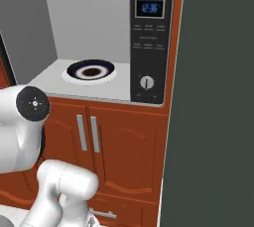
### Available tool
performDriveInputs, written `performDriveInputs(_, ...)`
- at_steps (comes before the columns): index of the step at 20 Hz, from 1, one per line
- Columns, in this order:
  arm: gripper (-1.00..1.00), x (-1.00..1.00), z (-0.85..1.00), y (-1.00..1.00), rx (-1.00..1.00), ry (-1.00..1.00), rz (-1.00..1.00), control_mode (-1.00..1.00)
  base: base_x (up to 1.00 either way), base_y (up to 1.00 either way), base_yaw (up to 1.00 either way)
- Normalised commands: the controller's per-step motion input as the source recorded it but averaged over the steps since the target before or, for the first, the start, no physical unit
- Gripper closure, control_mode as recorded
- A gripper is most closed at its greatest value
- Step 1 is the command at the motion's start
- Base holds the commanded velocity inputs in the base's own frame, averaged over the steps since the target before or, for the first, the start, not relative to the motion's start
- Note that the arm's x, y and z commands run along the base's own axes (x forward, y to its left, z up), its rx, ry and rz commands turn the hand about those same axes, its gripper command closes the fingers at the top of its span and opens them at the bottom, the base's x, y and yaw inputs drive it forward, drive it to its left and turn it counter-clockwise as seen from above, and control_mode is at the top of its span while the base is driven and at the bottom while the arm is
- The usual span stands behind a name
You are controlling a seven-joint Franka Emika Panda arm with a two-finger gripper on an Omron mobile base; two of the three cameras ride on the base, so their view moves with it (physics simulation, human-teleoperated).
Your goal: Pick the chicken drumstick from the counter and place it in the microwave. Then turn on the microwave.
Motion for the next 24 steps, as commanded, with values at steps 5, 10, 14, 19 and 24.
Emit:
performDriveInputs(5, -1.00, -0.19, 0.00, 0.74, -0.09, -0.05, 0.00, -1.00, 0.00, 0.00, 0.00)
performDriveInputs(10, -1.00, -0.26, 0.00, -0.06, -0.01, 0.00, -0.01, -1.00, 0.00, 0.00, 0.00)
performDriveInputs(14, -1.00, -0.04, 0.00, -0.86, 0.00, 0.00, -0.05, -1.00, 0.00, 0.00, 0.00)
performDriveInputs(19, -1.00, -0.10, -0.01, -0.90, -0.11, 0.00, -0.01, -1.00, 0.00, 0.00, 0.00)
performDriveInputs(24, -1.00, 0.00, -0.17, -0.27, -0.49, -0.04, -0.06, -1.00, 0.00, 0.00, 0.00)
